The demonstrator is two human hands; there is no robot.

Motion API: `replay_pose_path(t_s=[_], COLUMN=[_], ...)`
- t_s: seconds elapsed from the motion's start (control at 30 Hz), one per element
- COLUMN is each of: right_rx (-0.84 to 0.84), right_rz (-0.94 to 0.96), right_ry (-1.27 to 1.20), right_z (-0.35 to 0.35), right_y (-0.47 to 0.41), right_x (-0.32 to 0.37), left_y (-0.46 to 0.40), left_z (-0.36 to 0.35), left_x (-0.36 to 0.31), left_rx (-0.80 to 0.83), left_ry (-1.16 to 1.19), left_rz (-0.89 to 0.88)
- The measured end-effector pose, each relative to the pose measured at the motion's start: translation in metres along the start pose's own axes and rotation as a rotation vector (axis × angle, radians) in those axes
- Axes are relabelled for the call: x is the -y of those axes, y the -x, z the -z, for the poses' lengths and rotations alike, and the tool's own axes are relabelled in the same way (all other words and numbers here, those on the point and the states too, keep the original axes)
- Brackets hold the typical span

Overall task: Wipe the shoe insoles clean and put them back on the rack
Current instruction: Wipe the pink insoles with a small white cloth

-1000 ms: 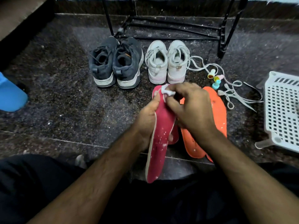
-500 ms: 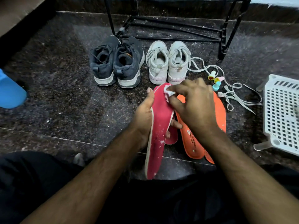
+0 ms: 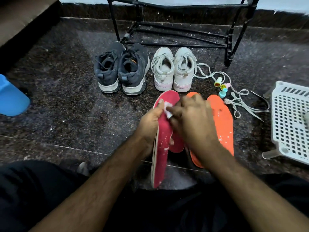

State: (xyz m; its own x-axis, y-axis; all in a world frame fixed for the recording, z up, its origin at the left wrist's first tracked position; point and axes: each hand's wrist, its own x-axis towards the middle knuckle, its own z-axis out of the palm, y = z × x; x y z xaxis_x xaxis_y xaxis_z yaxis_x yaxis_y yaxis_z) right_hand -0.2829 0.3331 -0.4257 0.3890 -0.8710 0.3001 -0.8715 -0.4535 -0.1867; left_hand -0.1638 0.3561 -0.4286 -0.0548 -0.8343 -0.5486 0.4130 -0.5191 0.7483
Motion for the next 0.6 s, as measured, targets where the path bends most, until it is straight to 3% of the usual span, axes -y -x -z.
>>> replay_pose_path(t_s=[0.13,0.33,0.5,0.6], right_rx=[0.112,-0.021,0.091,0.025], right_rz=[0.115,-0.115,0.108,0.039], right_ry=[-0.033,-0.061,-0.032,-0.015], right_z=[-0.003,0.002,-0.003,0.002], right_y=[0.028,-0.008,0.013,0.002], right_x=[0.021,-0.02,0.005,-0.017], left_y=[-0.001,-0.001,0.003,-0.004], left_z=[0.003,-0.001,-0.002,0.005], left_x=[-0.002,0.002,-0.004,0.002], left_rx=[0.036,0.023,0.06,0.06], left_ry=[0.073,-0.011,0.123,-0.033], left_rz=[-0.011,-0.039,0.029,-0.006])
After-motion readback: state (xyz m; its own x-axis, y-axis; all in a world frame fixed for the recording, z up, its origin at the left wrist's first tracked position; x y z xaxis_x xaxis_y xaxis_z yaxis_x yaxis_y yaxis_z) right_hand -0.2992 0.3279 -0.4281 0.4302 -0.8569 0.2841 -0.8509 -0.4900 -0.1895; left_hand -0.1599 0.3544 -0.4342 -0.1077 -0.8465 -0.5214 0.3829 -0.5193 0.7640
